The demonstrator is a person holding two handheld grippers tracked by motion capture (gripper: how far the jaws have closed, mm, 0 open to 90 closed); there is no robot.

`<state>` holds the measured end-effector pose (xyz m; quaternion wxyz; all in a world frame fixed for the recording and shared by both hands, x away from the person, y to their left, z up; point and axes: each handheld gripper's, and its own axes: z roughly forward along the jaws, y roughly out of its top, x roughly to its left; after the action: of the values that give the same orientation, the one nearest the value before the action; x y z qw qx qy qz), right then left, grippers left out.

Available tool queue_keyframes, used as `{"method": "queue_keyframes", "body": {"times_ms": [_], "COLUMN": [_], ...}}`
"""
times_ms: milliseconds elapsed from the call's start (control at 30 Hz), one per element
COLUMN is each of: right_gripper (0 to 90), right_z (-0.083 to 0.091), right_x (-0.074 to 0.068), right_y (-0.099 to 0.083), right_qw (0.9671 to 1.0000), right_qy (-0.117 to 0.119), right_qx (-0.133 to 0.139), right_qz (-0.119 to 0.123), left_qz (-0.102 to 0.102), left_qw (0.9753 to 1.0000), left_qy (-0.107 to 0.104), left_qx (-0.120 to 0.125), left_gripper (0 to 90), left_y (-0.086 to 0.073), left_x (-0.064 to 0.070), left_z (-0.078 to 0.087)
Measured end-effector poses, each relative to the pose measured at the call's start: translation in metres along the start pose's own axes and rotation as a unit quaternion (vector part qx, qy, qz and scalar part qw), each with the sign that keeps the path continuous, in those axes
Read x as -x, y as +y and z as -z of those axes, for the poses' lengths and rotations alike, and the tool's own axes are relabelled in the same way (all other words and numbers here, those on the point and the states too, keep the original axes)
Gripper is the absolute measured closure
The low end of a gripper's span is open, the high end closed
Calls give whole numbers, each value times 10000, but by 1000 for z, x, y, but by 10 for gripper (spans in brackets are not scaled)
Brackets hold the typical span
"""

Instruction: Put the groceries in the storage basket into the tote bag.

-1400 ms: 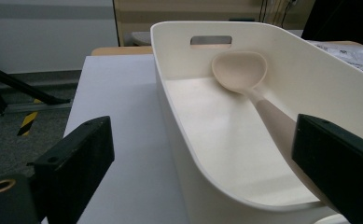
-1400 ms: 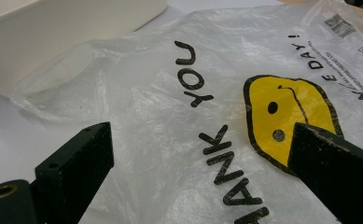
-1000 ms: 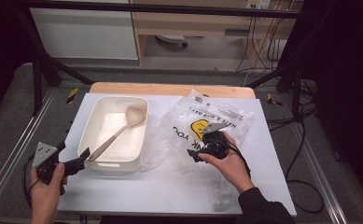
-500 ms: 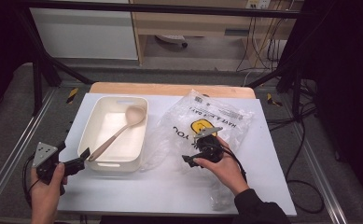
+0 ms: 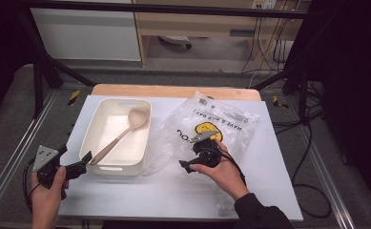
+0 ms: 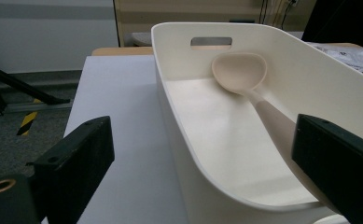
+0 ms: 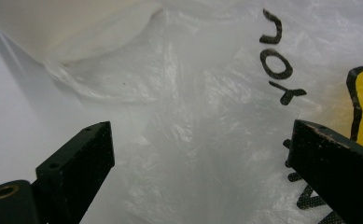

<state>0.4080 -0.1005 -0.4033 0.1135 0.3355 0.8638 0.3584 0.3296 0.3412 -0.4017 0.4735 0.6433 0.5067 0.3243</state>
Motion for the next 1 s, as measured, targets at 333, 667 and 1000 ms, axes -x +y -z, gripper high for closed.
{"method": "queue_keyframes", "body": {"times_ms": [333,667,1000], "right_gripper": [93,138,334], "right_z": [-21,-26,-23], "right_x": [8,10,17], "right_y": [-28,-36,-39], "right_qw": [9994,9990,9993], "right_qy": [-10,-1,-86], "right_qx": [-339,-405,-265], "right_qz": [-114,-176,-238], "left_qz": [-18,-12,-36], "left_qw": [10000,10000,10000], "left_qy": [-5,-13,-10], "left_qx": [-12,-8,-13], "left_gripper": [55,55,55], "left_y": [0,0,0], "left_x": [0,0,0], "left_z": [0,0,0]}}
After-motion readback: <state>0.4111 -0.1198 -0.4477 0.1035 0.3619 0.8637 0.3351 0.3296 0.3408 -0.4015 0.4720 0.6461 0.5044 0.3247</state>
